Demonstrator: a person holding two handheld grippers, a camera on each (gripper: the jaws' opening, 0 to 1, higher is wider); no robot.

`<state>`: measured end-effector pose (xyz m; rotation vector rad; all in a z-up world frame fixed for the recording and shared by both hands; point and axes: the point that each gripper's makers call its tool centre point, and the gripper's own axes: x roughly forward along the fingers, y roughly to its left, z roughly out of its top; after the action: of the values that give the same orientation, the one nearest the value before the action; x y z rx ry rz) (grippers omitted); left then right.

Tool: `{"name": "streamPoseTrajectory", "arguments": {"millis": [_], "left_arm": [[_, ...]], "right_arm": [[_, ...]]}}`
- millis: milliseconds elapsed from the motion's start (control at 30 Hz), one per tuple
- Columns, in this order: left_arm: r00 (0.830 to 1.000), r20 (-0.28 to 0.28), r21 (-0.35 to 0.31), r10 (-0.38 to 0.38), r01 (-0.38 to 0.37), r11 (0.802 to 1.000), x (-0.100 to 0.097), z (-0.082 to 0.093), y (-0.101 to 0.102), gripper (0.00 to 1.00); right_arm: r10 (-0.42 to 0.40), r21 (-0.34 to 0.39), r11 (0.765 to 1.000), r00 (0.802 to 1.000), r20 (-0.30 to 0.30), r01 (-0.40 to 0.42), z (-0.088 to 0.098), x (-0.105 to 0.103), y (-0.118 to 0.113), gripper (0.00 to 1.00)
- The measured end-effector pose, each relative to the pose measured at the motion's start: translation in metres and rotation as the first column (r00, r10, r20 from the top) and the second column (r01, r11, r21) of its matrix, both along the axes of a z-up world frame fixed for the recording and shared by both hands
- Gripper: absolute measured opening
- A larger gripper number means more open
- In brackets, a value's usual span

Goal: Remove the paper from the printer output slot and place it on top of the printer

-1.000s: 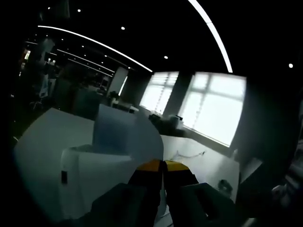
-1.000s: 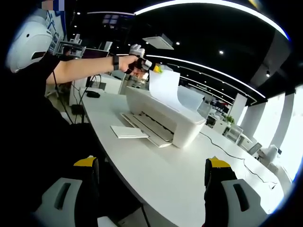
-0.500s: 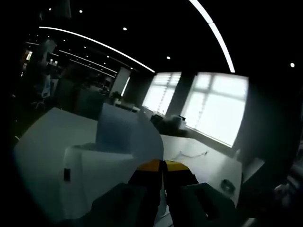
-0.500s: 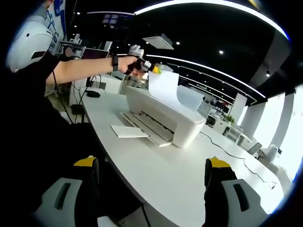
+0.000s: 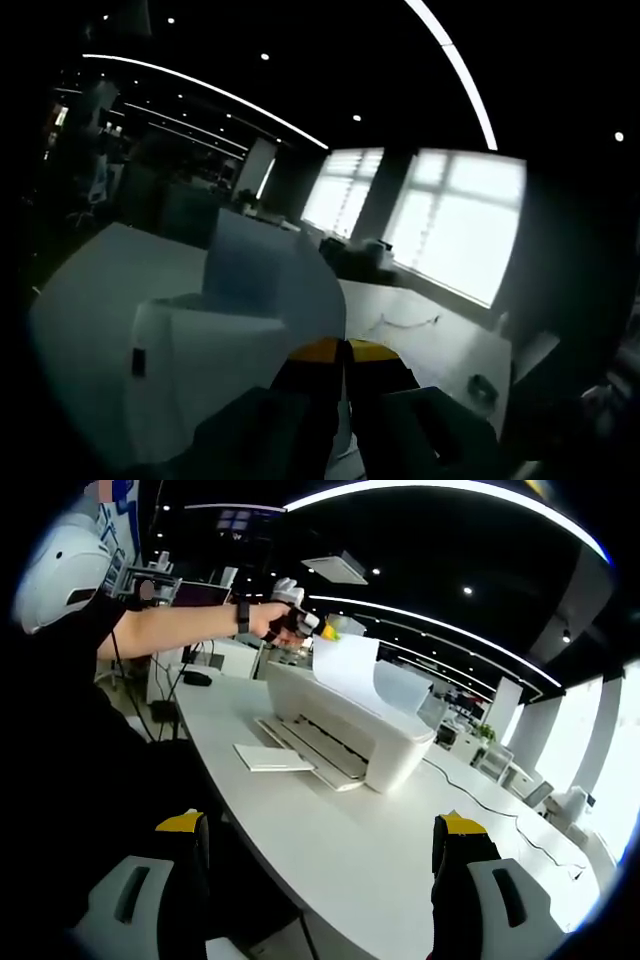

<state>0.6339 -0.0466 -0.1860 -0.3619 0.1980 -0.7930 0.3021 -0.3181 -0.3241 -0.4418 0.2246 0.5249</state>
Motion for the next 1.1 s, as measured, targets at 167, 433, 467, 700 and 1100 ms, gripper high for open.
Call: {"name": "streamPoseTrajectory", "arguments": {"millis": [167, 433, 467, 700, 1100], "left_arm": [[1.0, 0.0, 0.001, 0.003, -0.003, 1.0, -0.0003, -0.001, 0.0005, 0.06], [1.0, -0.004, 0.002, 0.003, -0.003, 1.0, 0.0006, -0.0036, 0.0009, 0.06], [1.0, -0.005, 0.002, 0.003, -0.003, 1.0, 0.0004, -0.0038, 0.0004, 0.06], [1.0, -0.004, 0.005, 0.0, 0.0, 1.0, -0.0028, -0.0045, -0.0023, 0.06], [1.0, -0.006, 0.006, 0.0, 0.0, 1.0, -0.0025, -0.0063, -0.0016, 0.06]], "right_arm": [[-0.001, -0.001, 1.0, 1.0, -0.002, 0.001, -0.0003, 0.0005, 0.0002, 0.88], [0.0, -0.002, 1.0, 1.0, -0.002, 0.0, 0.0004, 0.0008, 0.0007, 0.88], [0.001, -0.001, 1.0, 1.0, -0.002, -0.001, 0.0004, 0.0007, 0.0008, 0.88], [-0.001, -0.001, 1.0, 1.0, 0.0, 0.001, 0.0013, 0.0, 0.0002, 0.88], [-0.001, -0.001, 1.0, 1.0, -0.002, 0.001, 0.0009, 0.0008, -0.0001, 0.88]]}}
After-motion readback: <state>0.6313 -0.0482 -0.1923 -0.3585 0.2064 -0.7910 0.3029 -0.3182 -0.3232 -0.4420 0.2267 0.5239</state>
